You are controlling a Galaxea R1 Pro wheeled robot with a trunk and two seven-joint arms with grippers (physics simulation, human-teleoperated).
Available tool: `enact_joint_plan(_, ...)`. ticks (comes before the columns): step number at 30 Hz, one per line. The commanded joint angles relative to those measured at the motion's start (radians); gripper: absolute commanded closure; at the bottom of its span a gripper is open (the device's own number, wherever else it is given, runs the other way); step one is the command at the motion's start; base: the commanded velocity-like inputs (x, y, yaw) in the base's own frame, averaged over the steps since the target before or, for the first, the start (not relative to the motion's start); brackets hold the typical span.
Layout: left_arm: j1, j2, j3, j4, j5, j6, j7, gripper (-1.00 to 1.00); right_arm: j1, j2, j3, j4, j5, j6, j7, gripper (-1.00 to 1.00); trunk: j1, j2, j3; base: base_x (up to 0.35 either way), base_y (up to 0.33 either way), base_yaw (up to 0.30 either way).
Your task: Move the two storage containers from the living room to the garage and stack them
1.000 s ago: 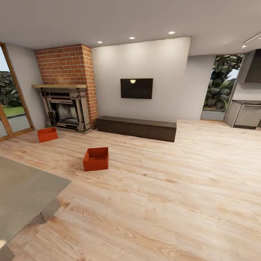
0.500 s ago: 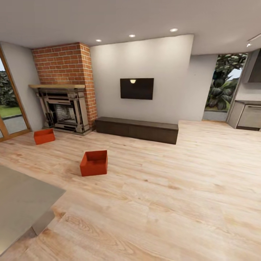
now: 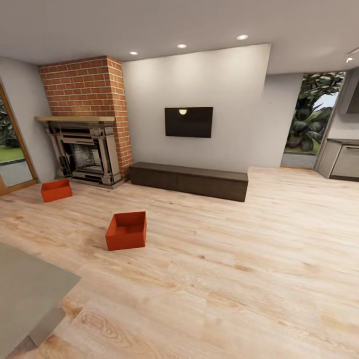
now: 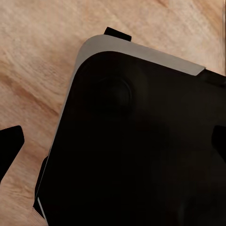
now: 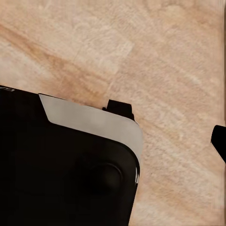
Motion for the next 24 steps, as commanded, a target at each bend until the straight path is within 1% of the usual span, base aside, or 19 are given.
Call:
enact_joint_plan(1, 0.0, 0.0, 0.001, -0.002, 0.004, 0.003, 0.003, -1.0, -0.001, 0.0, 0.008, 0.002, -0.009, -0.005, 0.001, -1.0, 0.001, 0.0, -0.001, 0.321, 0.0, 0.0)
enact_joint_plan(18, 0.0, 0.002, 0.0, -0.002, 0.004, 0.004, 0.003, -1.0, -0.001, 0.001, 0.007, 0.002, -0.01, -0.012, 0.001, -1.0, 0.001, 0.0, -0.001, 0.321, 0.0, 0.0)
enact_joint_plan(24, 0.0, 0.003, -0.001, -0.002, 0.004, 0.004, 0.002, -1.0, -0.001, 0.003, 0.0, 0.002, -0.013, -0.012, 0.003, -1.0, 0.001, 0.0, -0.001, 0.321, 0.0, 0.0)
